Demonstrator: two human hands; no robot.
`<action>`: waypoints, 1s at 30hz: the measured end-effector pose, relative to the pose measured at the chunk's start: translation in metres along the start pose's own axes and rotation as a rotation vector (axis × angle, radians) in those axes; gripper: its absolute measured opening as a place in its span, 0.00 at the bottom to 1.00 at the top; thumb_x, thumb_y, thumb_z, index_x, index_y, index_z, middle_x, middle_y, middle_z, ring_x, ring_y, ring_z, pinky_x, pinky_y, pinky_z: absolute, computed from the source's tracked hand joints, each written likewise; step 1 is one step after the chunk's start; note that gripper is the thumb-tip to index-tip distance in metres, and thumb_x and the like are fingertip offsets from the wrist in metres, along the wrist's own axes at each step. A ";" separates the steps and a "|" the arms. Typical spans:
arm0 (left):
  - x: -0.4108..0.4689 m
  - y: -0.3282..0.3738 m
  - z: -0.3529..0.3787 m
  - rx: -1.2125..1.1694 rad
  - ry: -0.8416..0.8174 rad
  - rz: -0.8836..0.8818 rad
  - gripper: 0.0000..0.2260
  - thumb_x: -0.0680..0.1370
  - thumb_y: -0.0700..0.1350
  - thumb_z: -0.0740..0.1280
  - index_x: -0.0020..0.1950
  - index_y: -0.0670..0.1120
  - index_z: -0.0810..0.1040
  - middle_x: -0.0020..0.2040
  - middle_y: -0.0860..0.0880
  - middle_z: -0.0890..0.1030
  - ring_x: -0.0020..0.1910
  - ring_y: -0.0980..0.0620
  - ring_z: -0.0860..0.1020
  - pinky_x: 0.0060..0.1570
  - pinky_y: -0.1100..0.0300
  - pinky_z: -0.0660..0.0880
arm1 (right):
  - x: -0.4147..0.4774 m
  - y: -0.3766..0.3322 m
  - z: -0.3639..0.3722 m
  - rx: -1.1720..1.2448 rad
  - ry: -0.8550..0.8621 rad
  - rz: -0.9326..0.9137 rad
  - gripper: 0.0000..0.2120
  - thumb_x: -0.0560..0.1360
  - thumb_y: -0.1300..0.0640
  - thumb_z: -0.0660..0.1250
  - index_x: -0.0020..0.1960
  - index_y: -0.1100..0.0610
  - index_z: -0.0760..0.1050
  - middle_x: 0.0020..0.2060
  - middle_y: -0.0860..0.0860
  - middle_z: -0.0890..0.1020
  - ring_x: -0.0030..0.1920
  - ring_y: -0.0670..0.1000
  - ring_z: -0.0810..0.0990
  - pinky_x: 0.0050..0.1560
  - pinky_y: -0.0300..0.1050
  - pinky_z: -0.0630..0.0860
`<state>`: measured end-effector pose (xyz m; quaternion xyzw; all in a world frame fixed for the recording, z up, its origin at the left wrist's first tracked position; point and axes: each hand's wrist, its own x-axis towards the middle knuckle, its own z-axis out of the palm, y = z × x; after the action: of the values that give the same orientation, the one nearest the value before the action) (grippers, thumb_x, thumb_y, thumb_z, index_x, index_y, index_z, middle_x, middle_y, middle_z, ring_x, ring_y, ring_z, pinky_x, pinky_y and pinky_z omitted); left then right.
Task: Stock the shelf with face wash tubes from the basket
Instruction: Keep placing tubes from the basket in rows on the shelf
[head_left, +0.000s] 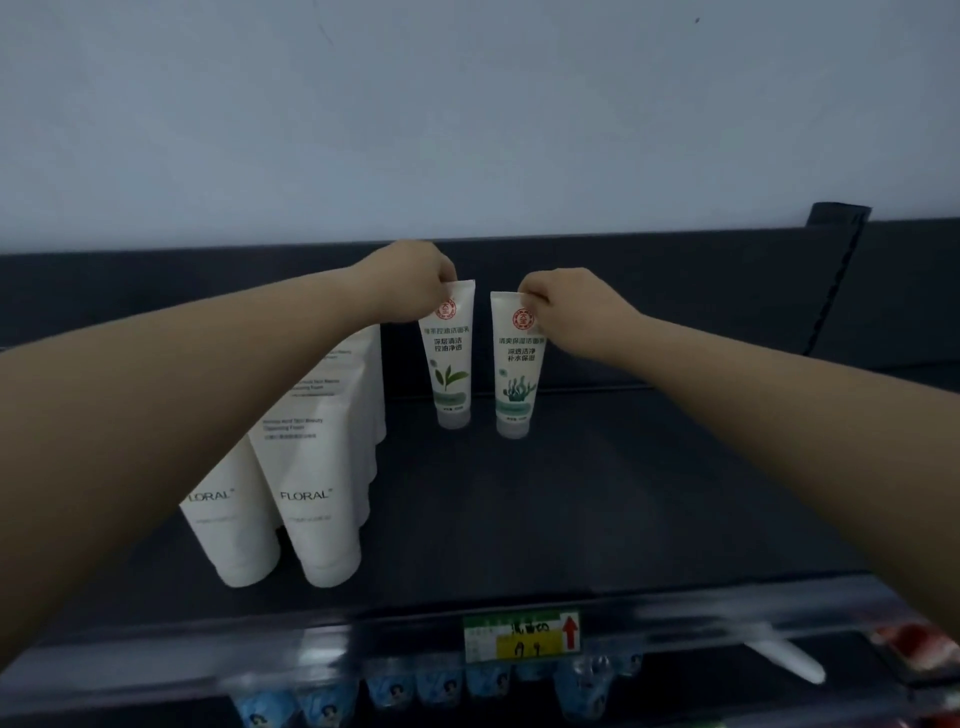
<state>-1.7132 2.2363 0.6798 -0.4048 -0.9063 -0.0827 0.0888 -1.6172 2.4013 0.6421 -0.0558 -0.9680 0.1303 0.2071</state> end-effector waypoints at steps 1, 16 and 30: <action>0.004 -0.001 0.001 -0.001 -0.008 -0.006 0.12 0.80 0.40 0.58 0.59 0.42 0.79 0.57 0.46 0.80 0.54 0.47 0.76 0.49 0.57 0.70 | 0.004 0.001 0.003 -0.003 -0.004 -0.004 0.12 0.82 0.56 0.53 0.50 0.58 0.74 0.45 0.51 0.78 0.40 0.49 0.75 0.33 0.39 0.68; 0.033 -0.016 0.030 0.076 -0.145 -0.044 0.15 0.81 0.39 0.57 0.65 0.43 0.76 0.60 0.45 0.78 0.58 0.46 0.75 0.52 0.57 0.71 | 0.035 0.014 0.034 -0.007 -0.062 -0.004 0.14 0.82 0.56 0.53 0.54 0.58 0.76 0.49 0.53 0.80 0.46 0.53 0.79 0.42 0.47 0.75; 0.046 -0.026 0.038 0.105 -0.164 -0.023 0.14 0.81 0.40 0.57 0.63 0.43 0.76 0.58 0.45 0.79 0.56 0.46 0.76 0.51 0.57 0.71 | 0.048 0.017 0.046 0.014 -0.077 0.001 0.13 0.82 0.56 0.53 0.54 0.57 0.76 0.48 0.52 0.79 0.46 0.53 0.78 0.44 0.49 0.76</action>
<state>-1.7665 2.2603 0.6515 -0.3944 -0.9183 -0.0027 0.0347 -1.6788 2.4145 0.6150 -0.0495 -0.9743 0.1394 0.1699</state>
